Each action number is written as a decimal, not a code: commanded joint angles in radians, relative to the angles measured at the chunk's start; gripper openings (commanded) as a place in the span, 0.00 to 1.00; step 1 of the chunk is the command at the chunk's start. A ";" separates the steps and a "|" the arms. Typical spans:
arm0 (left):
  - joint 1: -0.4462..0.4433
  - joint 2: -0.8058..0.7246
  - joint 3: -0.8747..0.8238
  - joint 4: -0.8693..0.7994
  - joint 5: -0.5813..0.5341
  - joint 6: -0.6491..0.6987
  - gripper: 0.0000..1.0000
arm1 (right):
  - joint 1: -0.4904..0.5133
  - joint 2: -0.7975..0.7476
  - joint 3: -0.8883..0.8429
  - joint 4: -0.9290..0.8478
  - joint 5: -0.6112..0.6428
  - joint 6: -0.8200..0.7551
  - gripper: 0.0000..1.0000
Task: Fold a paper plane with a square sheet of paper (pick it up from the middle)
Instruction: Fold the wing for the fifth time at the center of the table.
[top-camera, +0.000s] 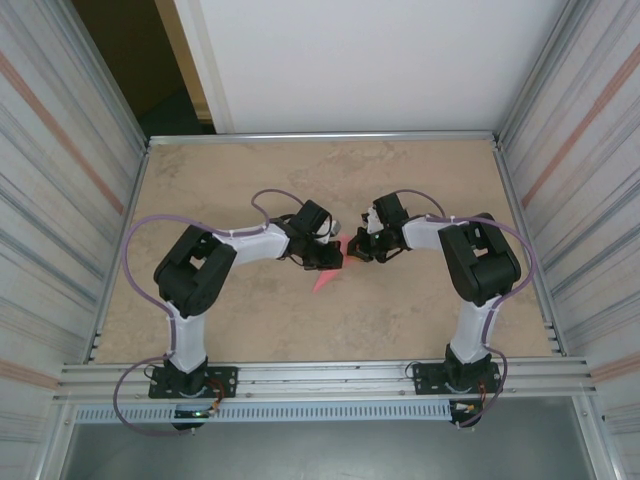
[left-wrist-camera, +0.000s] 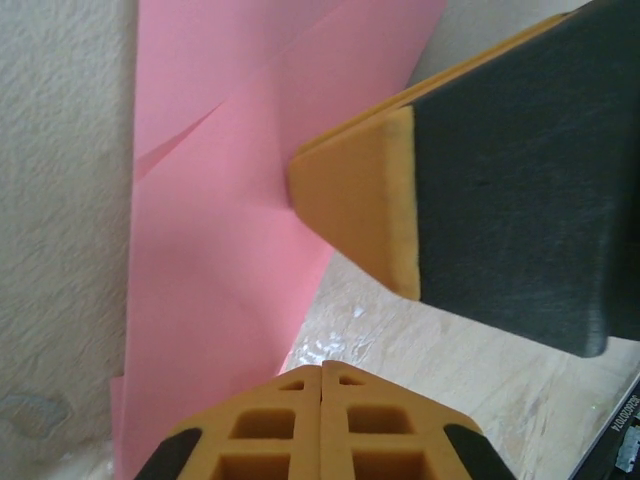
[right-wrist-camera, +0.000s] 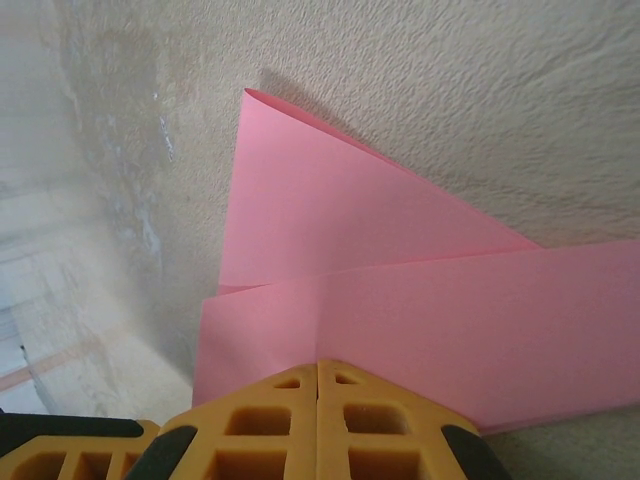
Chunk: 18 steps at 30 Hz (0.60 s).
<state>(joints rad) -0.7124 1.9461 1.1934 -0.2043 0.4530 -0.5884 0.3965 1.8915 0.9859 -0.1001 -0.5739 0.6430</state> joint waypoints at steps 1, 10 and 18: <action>0.010 0.043 0.039 0.035 0.028 0.001 0.04 | -0.014 0.033 -0.013 -0.031 0.040 -0.025 0.01; 0.016 0.106 0.061 0.039 0.012 -0.021 0.01 | -0.017 0.038 -0.024 -0.025 0.035 -0.026 0.01; 0.028 0.019 -0.072 0.062 0.051 -0.036 0.04 | -0.047 0.054 -0.031 -0.023 0.043 -0.029 0.01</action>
<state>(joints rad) -0.6945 2.0079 1.1858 -0.1085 0.4892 -0.6117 0.3752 1.8996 0.9833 -0.0822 -0.5926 0.6426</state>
